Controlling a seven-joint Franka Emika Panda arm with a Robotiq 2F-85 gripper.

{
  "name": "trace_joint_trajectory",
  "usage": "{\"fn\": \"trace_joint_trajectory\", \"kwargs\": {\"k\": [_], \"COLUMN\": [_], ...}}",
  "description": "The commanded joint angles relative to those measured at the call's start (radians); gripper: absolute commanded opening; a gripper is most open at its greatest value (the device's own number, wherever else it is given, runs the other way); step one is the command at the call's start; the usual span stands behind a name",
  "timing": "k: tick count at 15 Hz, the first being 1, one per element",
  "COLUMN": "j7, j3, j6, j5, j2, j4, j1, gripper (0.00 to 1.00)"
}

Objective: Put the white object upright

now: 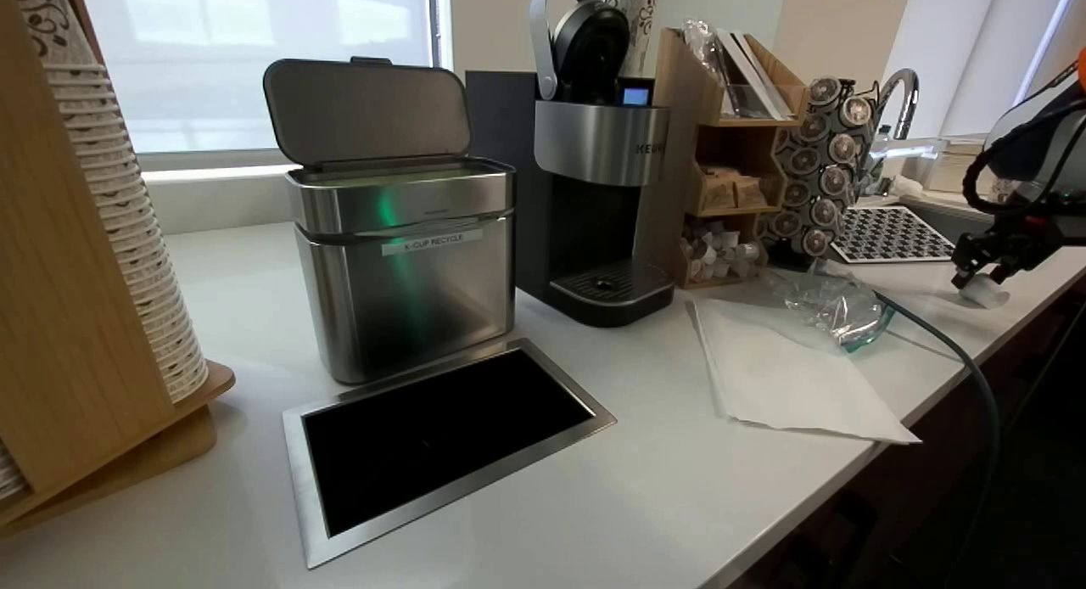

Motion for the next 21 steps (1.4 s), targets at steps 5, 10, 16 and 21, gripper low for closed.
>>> {"fn": "trace_joint_trajectory", "kwargs": {"k": [5,10,16,21], "j7": [0.146,0.287,0.576,0.721], "j3": [-0.027,-0.042,-0.154,-0.339], "j6": [0.041,0.173,0.381,0.507], "j5": [-0.022,0.011,0.006,0.033], "j2": [-0.028,-0.060,-0.046,0.000], "j4": [-0.044,-0.103,-0.176,-0.215], "j1": [0.034,0.076,0.219,0.416], "gripper": [0.29,0.29,0.29,0.29]}}
